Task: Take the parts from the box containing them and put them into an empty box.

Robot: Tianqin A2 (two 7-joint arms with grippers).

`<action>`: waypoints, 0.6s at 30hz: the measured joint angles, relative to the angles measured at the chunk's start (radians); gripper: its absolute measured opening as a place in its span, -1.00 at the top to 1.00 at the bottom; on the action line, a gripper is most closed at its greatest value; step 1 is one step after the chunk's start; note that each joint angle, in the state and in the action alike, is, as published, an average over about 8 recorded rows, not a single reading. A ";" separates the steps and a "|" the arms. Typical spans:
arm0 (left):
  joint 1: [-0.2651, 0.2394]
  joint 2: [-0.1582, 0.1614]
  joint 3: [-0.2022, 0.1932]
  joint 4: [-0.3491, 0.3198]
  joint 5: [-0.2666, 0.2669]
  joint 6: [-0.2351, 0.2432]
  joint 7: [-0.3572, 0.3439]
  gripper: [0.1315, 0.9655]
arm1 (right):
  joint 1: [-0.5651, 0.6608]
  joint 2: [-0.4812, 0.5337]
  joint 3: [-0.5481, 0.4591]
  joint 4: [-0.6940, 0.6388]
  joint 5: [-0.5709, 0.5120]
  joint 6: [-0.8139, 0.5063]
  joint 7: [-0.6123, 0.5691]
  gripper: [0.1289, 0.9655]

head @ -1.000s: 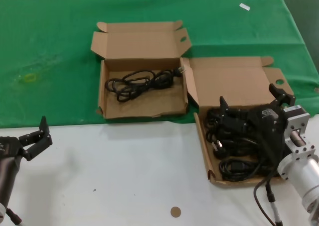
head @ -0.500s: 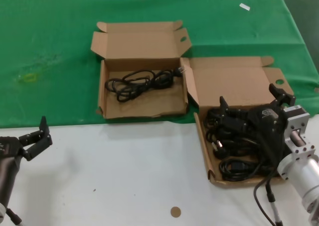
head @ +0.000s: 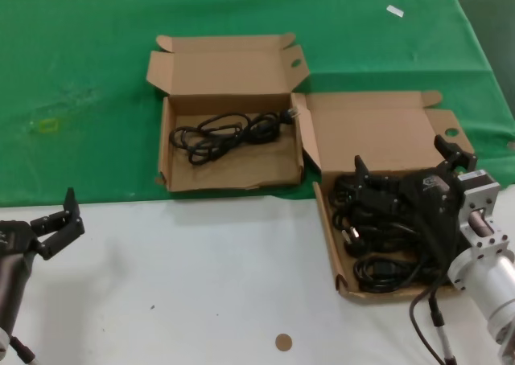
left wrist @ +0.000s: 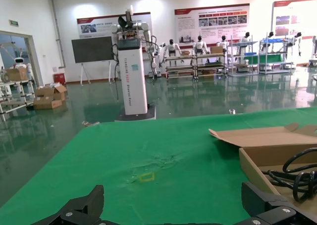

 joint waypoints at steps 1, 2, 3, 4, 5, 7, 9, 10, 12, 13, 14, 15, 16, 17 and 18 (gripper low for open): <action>0.000 0.000 0.000 0.000 0.000 0.000 0.000 -1.00 | 0.000 0.000 0.000 0.000 0.000 0.000 0.000 -1.00; 0.000 0.000 0.000 0.000 0.000 0.000 0.000 -1.00 | 0.000 0.000 0.000 0.000 0.000 0.000 0.000 -1.00; 0.000 0.000 0.000 0.000 0.000 0.000 0.000 -1.00 | 0.000 0.000 0.000 0.000 0.000 0.000 0.000 -1.00; 0.000 0.000 0.000 0.000 0.000 0.000 0.000 -1.00 | 0.000 0.000 0.000 0.000 0.000 0.000 0.000 -1.00; 0.000 0.000 0.000 0.000 0.000 0.000 0.000 -1.00 | 0.000 0.000 0.000 0.000 0.000 0.000 0.000 -1.00; 0.000 0.000 0.000 0.000 0.000 0.000 0.000 -1.00 | 0.000 0.000 0.000 0.000 0.000 0.000 0.000 -1.00; 0.000 0.000 0.000 0.000 0.000 0.000 0.000 -1.00 | 0.000 0.000 0.000 0.000 0.000 0.000 0.000 -1.00; 0.000 0.000 0.000 0.000 0.000 0.000 0.000 -1.00 | 0.000 0.000 0.000 0.000 0.000 0.000 0.000 -1.00; 0.000 0.000 0.000 0.000 0.000 0.000 0.000 -1.00 | 0.000 0.000 0.000 0.000 0.000 0.000 0.000 -1.00; 0.000 0.000 0.000 0.000 0.000 0.000 0.000 -1.00 | 0.000 0.000 0.000 0.000 0.000 0.000 0.000 -1.00; 0.000 0.000 0.000 0.000 0.000 0.000 0.000 -1.00 | 0.000 0.000 0.000 0.000 0.000 0.000 0.000 -1.00; 0.000 0.000 0.000 0.000 0.000 0.000 0.000 -1.00 | 0.000 0.000 0.000 0.000 0.000 0.000 0.000 -1.00; 0.000 0.000 0.000 0.000 0.000 0.000 0.000 -1.00 | 0.000 0.000 0.000 0.000 0.000 0.000 0.000 -1.00; 0.000 0.000 0.000 0.000 0.000 0.000 0.000 -1.00 | 0.000 0.000 0.000 0.000 0.000 0.000 0.000 -1.00; 0.000 0.000 0.000 0.000 0.000 0.000 0.000 -1.00 | 0.000 0.000 0.000 0.000 0.000 0.000 0.000 -1.00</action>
